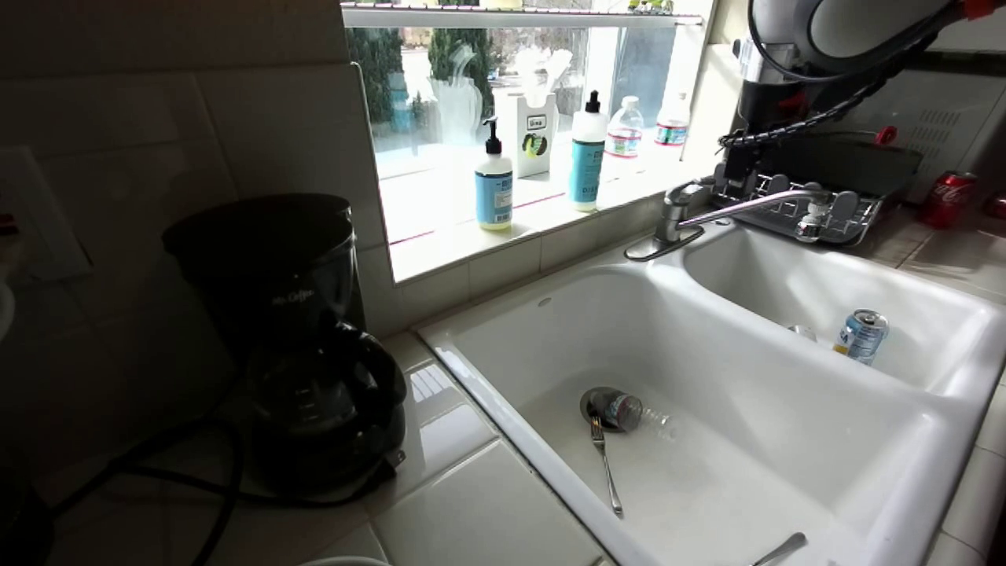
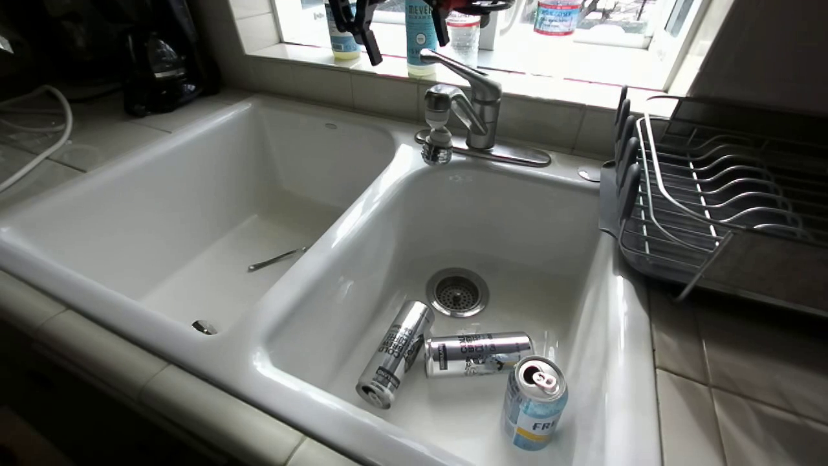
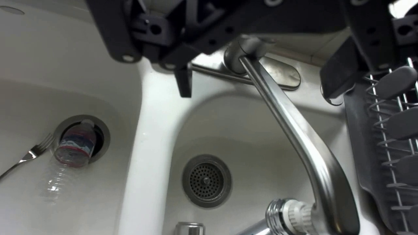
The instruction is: Push the silver object at the end of the tap downwards, lift the tap handle upwards
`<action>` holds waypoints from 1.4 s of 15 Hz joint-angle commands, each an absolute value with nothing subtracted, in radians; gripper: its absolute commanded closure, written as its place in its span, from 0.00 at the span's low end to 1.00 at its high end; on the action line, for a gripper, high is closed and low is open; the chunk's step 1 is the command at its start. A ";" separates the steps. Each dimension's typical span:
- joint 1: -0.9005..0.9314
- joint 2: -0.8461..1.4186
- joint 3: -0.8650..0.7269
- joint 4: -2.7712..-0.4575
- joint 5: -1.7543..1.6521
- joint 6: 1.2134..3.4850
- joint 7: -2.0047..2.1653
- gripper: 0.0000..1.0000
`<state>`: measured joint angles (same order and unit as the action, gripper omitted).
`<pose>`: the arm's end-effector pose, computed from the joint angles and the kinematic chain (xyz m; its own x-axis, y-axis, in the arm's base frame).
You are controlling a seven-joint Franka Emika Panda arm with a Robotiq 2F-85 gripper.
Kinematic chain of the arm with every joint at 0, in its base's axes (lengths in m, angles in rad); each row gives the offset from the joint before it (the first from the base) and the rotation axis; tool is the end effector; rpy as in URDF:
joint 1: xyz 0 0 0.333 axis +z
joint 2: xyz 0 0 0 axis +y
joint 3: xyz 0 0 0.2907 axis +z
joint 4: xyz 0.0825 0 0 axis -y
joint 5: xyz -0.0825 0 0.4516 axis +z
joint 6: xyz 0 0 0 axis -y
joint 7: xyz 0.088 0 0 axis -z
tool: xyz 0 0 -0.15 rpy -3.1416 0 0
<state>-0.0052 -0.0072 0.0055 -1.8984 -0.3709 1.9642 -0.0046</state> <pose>0.6360 -0.0378 0.4239 0.9885 0.1435 0.0466 0.1190 -0.9313 0.3443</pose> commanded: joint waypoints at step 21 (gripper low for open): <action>0.039 0.150 0.000 -1.845 -0.890 2.200 0.219 0.00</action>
<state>0.0265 0.1284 0.0130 -1.8723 -0.8216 2.2195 0.1625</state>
